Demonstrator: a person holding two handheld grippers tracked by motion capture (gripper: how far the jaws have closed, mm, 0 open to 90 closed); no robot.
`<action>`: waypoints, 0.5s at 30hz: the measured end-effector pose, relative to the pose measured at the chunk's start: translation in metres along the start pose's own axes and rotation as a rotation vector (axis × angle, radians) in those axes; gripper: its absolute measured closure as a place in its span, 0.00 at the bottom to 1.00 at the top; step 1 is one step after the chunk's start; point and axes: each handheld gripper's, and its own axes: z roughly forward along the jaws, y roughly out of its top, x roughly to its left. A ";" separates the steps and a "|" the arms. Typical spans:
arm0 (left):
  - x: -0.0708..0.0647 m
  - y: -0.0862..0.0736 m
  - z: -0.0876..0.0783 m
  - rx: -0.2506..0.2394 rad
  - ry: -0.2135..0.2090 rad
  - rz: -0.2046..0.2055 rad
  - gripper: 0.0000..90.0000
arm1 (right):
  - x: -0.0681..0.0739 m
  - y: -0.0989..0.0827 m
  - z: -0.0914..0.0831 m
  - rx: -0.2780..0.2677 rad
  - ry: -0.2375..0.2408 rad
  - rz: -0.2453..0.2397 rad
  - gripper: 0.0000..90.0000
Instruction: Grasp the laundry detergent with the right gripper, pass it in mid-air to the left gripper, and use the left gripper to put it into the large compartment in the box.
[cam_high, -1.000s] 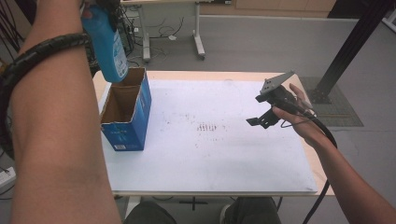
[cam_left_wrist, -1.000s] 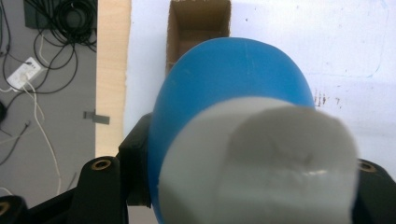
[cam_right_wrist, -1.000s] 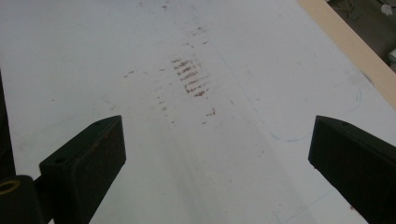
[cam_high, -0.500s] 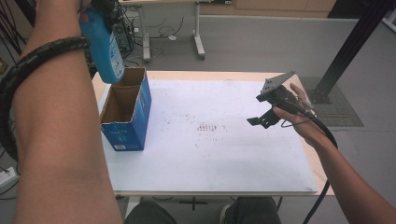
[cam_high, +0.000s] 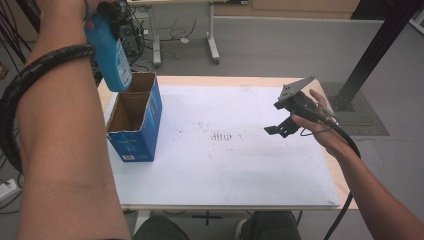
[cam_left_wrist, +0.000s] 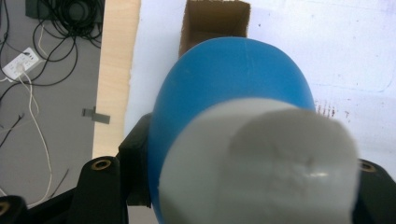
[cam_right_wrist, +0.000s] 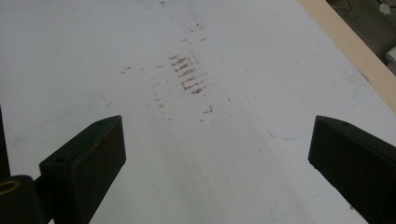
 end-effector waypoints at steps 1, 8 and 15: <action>0.001 0.000 0.002 -0.001 0.002 0.002 0.42 | 0.000 0.000 0.000 0.002 -0.002 -0.001 0.04; 0.003 0.000 0.018 0.008 0.003 -0.003 0.42 | 0.000 -0.001 0.001 0.007 -0.002 0.000 0.04; 0.005 -0.002 0.041 0.029 0.000 0.006 0.42 | 0.002 -0.001 0.004 0.008 0.003 0.000 0.04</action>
